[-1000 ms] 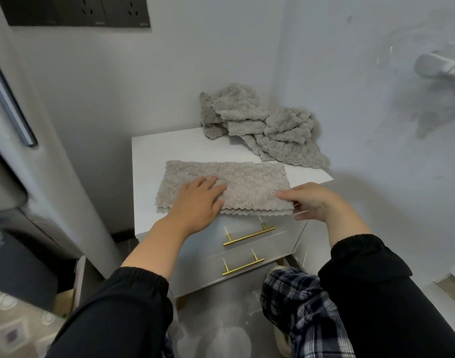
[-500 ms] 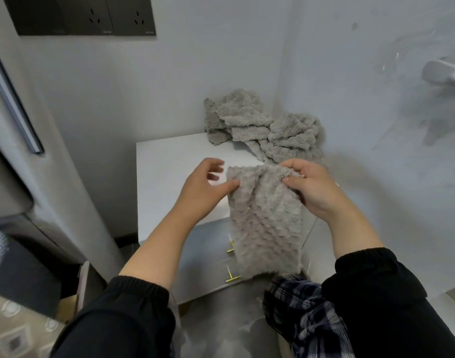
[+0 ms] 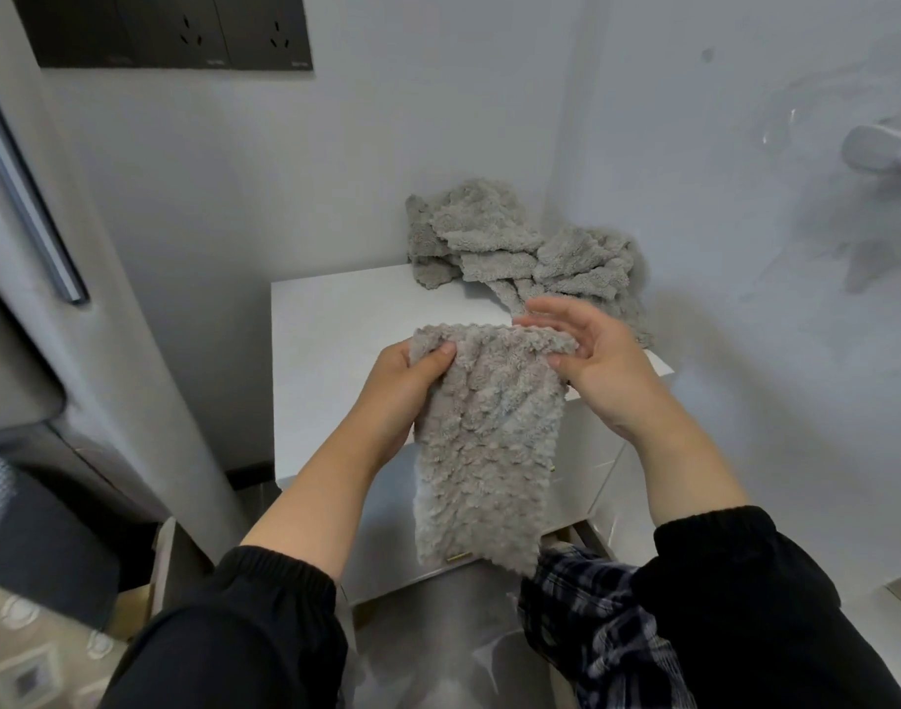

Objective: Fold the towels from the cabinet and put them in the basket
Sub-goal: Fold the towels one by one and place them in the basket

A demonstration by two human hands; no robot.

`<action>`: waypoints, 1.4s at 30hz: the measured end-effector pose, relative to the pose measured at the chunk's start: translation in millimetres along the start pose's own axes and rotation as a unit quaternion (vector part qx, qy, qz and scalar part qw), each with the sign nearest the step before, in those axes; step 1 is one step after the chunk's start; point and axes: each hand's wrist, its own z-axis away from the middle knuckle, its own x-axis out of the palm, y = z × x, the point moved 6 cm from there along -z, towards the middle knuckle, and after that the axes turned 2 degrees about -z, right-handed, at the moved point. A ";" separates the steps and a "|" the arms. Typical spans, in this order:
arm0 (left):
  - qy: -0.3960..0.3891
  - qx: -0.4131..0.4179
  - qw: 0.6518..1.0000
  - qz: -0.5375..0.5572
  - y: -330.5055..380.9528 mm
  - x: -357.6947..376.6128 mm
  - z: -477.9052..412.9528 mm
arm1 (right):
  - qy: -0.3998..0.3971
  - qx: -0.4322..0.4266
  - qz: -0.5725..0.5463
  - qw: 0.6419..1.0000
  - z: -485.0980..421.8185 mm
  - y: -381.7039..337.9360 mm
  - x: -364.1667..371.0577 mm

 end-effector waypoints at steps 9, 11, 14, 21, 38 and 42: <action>0.077 0.001 0.996 0.032 2.9 -6.1 0.5 | 0.080 0.030 -0.134 0.987 -4.9 15.3 -6.6; 0.077 -0.003 0.996 0.041 3.3 -6.3 1.1 | 0.086 0.026 -0.132 0.987 -4.8 14.5 -7.0; 0.068 -0.004 0.996 0.052 3.2 -5.3 1.8 | 0.111 0.031 -0.134 0.984 -5.6 16.5 -8.8; 0.039 -0.005 0.996 0.080 4.1 -2.6 3.4 | 0.166 0.036 -0.151 0.974 -8.7 21.0 -16.0; 0.011 -0.047 0.997 0.059 2.0 -1.1 5.2 | -0.024 0.211 -0.265 0.941 -6.3 47.4 7.9; -0.042 -0.044 0.998 -0.031 2.6 -3.3 4.9 | 0.043 0.180 -0.226 0.957 -10.5 49.6 1.3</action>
